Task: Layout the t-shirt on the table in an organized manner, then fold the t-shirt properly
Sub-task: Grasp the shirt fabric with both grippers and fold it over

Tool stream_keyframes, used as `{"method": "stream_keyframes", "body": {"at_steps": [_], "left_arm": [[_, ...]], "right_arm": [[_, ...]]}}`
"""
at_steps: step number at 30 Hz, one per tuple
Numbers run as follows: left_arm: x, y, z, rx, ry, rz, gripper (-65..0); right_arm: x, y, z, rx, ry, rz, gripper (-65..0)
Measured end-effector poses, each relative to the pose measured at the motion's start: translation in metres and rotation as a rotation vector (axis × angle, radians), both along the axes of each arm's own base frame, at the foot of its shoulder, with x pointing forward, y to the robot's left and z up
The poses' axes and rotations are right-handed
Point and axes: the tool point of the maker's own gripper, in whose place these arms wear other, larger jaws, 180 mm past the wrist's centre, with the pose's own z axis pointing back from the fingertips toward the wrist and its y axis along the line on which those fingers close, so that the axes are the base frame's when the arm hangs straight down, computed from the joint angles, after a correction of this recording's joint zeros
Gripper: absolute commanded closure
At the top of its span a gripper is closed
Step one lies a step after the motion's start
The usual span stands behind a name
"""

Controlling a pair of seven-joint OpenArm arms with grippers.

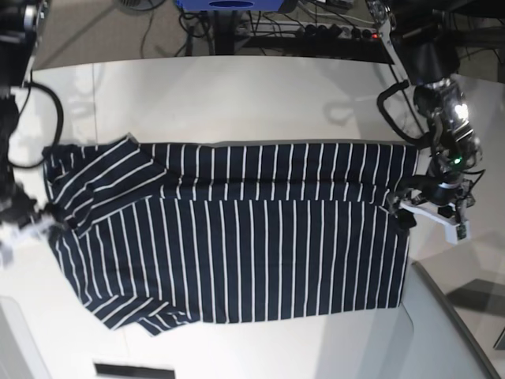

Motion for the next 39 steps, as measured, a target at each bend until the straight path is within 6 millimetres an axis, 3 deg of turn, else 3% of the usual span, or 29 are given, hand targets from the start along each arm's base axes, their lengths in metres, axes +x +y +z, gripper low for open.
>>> {"method": "stream_keyframes", "body": {"at_steps": [2, 4, 7, 9, 15, 20, 26, 29, 33, 37, 39], "left_arm": [[-0.014, 0.010, 0.011, -0.016, -0.043, 0.040, -58.3], [-0.034, 0.008, 0.008, -0.036, -0.046, 0.050, -53.2], [-0.053, -0.010, -0.012, -0.068, 0.018, 0.003, -27.3], [-0.055, -0.021, -0.021, -0.085, 0.038, -0.019, -1.5], [-0.064, -0.023, -0.048, -0.123, 0.100, -0.003, 0.0], [-0.058, -0.028, -0.055, -0.141, 0.113, -0.015, 0.0], [-0.069, -0.017, -0.076, -0.141, 0.110, 0.029, 0.0], [-0.078, -0.016, -0.092, -0.085, 0.152, 0.014, 0.0], [-0.069, -0.015, -0.093, -0.044, 0.155, -0.002, 0.0], [-0.069, -0.015, -0.094, -0.047, 0.152, -0.005, 0.0], [-0.063, -0.014, -0.095, -0.053, 0.149, 0.000, 0.0]], "right_arm": [[-0.030, 0.003, -0.017, -0.004, 0.053, -0.008, -37.4], [-0.059, 0.010, -0.040, 0.010, 0.122, -0.001, -37.4], [-0.071, 0.006, -0.050, -0.002, 0.080, -0.027, -37.4], [-0.075, 0.000, -0.056, -0.009, 0.081, -0.042, -37.4], [-0.094, -0.008, -0.084, 0.004, 0.165, -0.075, -36.9], [-0.087, -0.009, -0.082, 0.007, 0.151, -0.080, -36.3], [-0.089, -0.010, -0.086, 0.010, 0.162, -0.085, -18.2], [-0.090, -0.012, -0.094, 0.020, 0.184, -0.099, -17.7], [-0.093, -0.014, -0.099, 0.022, 0.201, -0.105, -18.0], [-0.094, -0.014, -0.099, 0.022, 0.200, -0.100, -3.2], [-0.094, -0.017, -0.098, 0.015, 0.202, -0.099, -0.9]]}}
